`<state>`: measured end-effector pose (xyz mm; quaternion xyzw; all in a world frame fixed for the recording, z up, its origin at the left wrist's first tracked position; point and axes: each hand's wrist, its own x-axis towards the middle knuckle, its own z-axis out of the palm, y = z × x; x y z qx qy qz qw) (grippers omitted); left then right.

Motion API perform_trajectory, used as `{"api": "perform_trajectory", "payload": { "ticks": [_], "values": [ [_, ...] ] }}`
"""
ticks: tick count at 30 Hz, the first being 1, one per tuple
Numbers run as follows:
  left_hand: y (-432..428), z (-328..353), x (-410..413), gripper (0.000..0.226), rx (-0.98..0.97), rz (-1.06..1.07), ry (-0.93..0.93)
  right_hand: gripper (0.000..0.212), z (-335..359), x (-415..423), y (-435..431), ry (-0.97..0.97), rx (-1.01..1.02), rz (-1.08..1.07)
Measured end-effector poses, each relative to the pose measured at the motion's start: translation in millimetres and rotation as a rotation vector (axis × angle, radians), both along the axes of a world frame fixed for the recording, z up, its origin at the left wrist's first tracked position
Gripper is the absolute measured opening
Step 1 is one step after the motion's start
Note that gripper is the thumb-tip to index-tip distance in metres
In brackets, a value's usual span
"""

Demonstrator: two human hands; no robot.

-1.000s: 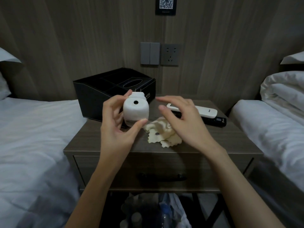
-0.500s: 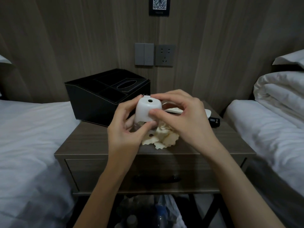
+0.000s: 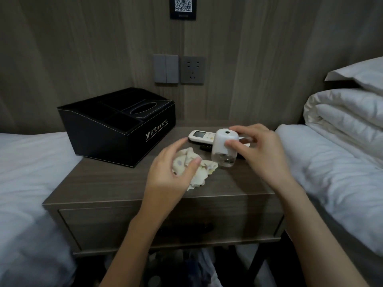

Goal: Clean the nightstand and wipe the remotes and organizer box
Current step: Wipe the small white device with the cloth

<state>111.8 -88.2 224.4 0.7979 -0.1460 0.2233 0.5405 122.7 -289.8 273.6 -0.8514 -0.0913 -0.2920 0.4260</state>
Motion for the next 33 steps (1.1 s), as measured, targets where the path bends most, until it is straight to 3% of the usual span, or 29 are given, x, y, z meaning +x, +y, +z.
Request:
{"api": "perform_trajectory", "payload": {
  "ticks": [5,11,17,25,33],
  "values": [
    [-7,-9,3,0.063,0.279,0.053,-0.036,0.027,-16,4,-10,0.022,-0.012,-0.032],
    [-3,-16,13,0.050,0.325,0.066,-0.029,0.029,-21,14,-10,0.004,0.013,-0.090],
    [10,-10,15,0.042,0.416,0.019,0.111,0.036,-25,19,-2,-0.037,-0.062,-0.156],
    [21,-3,2,0.046,0.315,-0.006,0.048,0.043,-22,6,6,-0.107,-0.242,-0.238],
    [62,26,-45,0.044,0.337,0.165,0.013,0.037,-10,-33,35,-0.168,-0.279,-0.094]
  ]
}}
